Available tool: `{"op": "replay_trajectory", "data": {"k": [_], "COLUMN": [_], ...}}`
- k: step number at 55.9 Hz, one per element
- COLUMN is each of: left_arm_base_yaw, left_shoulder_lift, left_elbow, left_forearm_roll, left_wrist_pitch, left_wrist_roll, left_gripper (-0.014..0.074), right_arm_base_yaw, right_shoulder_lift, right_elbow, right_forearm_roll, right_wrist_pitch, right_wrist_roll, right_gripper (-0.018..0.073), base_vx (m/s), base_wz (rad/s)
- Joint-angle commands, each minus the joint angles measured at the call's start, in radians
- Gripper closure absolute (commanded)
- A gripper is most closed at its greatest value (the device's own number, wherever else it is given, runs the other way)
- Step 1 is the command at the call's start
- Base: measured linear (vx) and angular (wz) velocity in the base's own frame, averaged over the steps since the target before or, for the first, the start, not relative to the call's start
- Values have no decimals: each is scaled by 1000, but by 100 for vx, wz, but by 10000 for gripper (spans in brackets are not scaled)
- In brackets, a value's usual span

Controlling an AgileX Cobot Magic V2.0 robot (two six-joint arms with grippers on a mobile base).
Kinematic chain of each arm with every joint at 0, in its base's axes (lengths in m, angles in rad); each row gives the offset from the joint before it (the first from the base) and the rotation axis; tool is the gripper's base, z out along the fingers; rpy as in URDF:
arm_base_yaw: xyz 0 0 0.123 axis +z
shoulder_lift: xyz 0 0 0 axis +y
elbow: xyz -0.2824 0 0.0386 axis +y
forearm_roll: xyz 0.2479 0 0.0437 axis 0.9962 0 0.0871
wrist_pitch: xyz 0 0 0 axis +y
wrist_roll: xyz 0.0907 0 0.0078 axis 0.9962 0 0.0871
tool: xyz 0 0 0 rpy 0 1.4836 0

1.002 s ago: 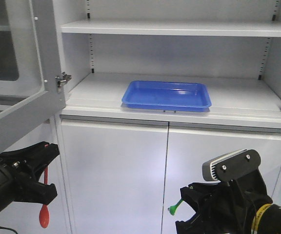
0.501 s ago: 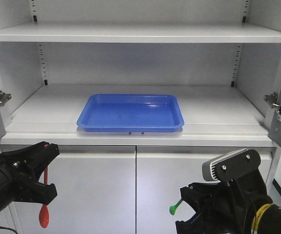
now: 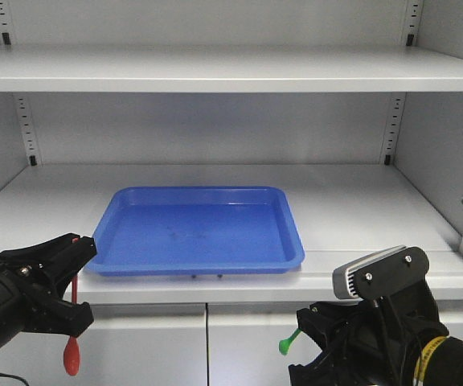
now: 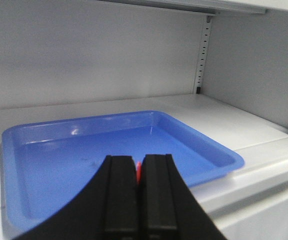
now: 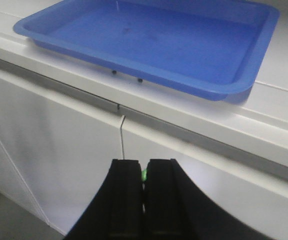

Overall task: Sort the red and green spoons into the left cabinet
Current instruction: 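Approach the blue tray on the cabinet shelf holding both spoons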

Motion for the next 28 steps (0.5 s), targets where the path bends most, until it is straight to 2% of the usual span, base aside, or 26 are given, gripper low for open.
{"op": "replay_trajectory", "data": {"k": [1,28], "left_arm_base_yaw": [-2,-2], "left_shoulder_lift": [-24,-24], "left_elbow": [-26,-26], "left_forearm_roll": [-17,-17], "left_wrist_pitch": [-79,-79], "left_wrist_roll": [-8,-8], "left_gripper": [594,594], "right_arm_base_yaw": [0,0], "right_shoulder_lift": [-21,-21], "right_elbow": [-37,-37], "right_forearm_roll": [-6,-6], "right_wrist_pitch": [-72,-72], "right_wrist_roll": [4,4], "right_gripper": [561,561], "base_vx": [24,14], "base_wz": [-5,0]}}
